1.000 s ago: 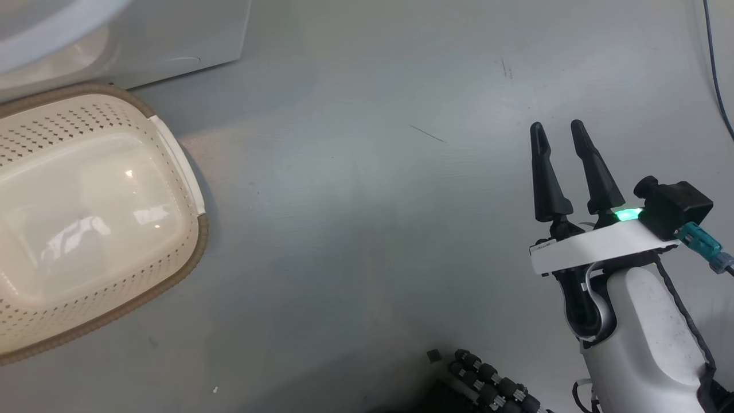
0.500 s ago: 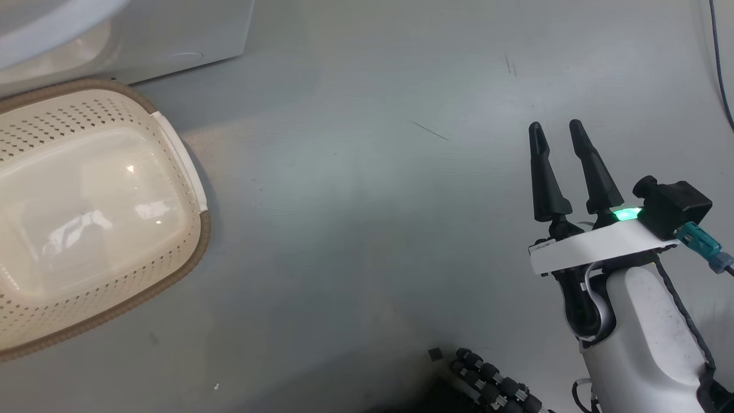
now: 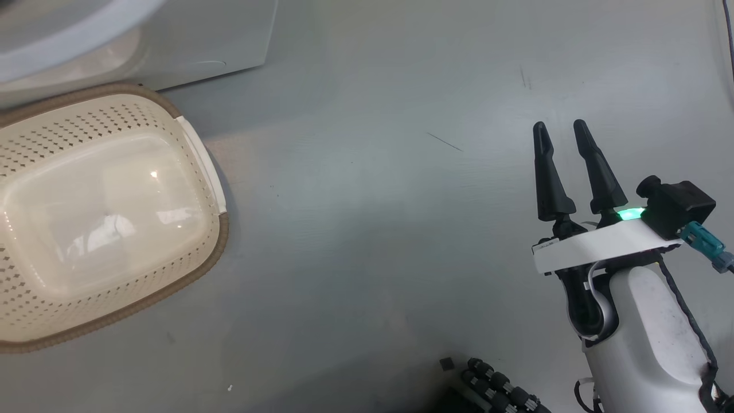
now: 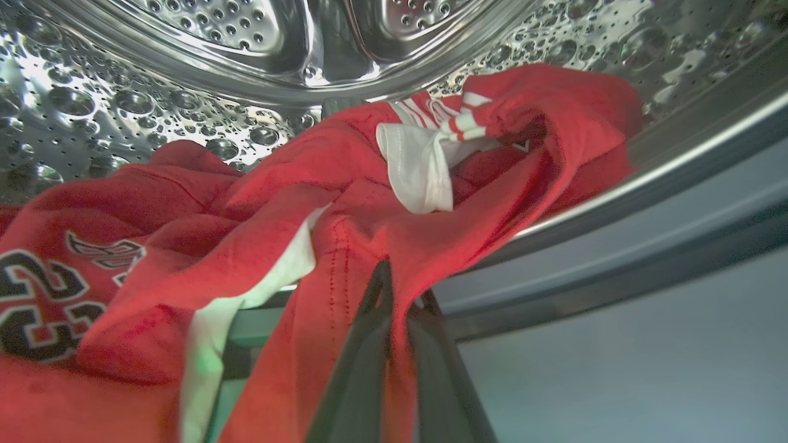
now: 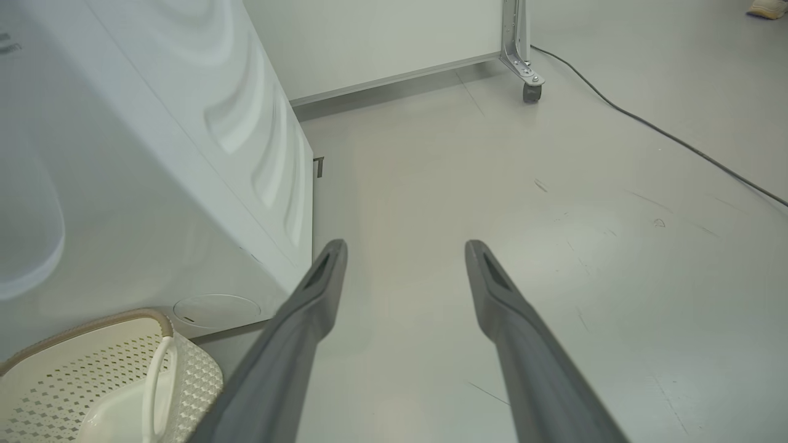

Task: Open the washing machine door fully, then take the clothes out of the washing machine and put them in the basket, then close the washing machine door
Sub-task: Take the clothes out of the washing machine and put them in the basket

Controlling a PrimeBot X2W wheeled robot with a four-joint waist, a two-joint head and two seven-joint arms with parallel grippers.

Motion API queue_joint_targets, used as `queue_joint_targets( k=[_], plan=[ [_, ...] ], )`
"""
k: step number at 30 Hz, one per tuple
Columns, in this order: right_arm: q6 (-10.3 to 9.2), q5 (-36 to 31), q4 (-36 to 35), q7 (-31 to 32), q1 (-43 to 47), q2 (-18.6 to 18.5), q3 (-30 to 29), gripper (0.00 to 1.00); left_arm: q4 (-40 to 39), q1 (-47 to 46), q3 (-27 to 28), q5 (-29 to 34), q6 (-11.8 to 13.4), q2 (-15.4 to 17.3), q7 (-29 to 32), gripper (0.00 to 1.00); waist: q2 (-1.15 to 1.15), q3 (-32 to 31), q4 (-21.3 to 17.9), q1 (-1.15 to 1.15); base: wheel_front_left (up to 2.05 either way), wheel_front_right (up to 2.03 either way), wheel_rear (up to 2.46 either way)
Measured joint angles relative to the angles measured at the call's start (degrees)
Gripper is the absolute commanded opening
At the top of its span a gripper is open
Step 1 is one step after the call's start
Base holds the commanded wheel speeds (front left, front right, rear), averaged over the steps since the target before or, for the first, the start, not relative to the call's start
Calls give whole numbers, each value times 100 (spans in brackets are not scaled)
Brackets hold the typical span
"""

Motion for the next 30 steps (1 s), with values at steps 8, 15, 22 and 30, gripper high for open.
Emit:
queue_joint_targets(
  k=[8, 15, 22, 30],
  plan=[
    [0, -51, 16, 0, -1, -2, -94, 100, 154, 32, 5, -65, -56, -164, -502, 0, 0, -170, 158, 0, 0, 0, 0],
    [0, -130, 46, 0, -2, -38, -107, 100, 198, 285, 32, -230, -112, -380, -1046, 0, 0, -403, 327, 0, 0, 0, 0],
    [0, -183, 31, 0, -2, -132, -171, 100, 226, 625, -131, -249, -160, -575, -1461, 0, 0, -678, 542, 0, 0, 0, 0],
    [0, -230, 98, 0, 20, -176, -198, 100, 179, 1055, -400, -286, -166, -775, -1928, 0, 0, -1053, 804, 0, 0, 0, 0]
  ],
)
